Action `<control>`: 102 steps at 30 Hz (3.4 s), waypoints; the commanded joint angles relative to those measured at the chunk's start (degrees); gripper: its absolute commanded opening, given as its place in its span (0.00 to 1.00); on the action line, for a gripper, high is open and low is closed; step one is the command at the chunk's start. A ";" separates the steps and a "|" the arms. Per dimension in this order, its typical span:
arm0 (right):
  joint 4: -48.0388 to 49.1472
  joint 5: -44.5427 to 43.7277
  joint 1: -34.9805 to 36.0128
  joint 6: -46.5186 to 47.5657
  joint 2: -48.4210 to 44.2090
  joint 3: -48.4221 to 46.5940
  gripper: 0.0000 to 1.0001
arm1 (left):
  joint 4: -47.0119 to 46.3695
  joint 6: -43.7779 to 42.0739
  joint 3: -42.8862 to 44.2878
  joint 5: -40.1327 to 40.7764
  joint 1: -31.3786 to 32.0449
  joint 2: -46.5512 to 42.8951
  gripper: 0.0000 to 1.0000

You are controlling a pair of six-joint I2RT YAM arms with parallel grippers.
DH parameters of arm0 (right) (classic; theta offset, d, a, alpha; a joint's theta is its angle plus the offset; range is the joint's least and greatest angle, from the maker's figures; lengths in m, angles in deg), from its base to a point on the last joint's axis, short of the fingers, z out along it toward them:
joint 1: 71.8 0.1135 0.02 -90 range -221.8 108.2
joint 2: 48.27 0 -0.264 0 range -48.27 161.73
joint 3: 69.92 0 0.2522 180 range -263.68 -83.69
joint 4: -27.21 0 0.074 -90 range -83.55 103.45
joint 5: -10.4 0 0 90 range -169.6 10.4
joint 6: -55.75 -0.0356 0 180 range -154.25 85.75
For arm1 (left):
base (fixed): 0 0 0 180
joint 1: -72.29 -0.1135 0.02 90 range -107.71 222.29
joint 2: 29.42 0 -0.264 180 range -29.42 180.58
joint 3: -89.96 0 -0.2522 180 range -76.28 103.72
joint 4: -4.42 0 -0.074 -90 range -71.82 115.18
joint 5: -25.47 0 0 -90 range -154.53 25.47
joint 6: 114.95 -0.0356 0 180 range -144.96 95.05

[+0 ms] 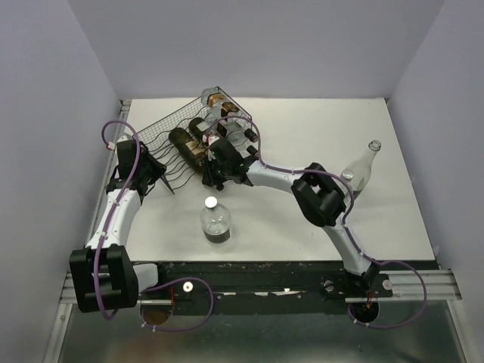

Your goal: Put the wine bottle on the wine rack

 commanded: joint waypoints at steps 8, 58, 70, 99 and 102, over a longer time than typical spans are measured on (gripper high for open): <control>1.54 -1.34 0.30 -3.71 4.89 -8.91 0.04 | -4.99 2.47 -0.47 -7.06 1.78 -1.16 0.41; -21.48 -8.99 1.18 2.08 -34.03 7.61 0.83 | 5.47 -4.64 6.21 -1.17 1.78 -14.43 0.69; -33.70 2.35 9.34 17.81 -42.23 6.39 0.91 | 1.78 -8.86 5.33 -2.76 1.78 -18.03 0.99; -42.41 -9.07 17.17 15.27 -24.99 -7.77 0.34 | -2.17 -7.63 1.29 -3.10 1.52 -22.17 0.99; -41.01 -10.39 17.00 14.39 -25.87 -5.94 0.29 | -3.93 -8.33 1.64 -6.52 1.52 -21.64 0.99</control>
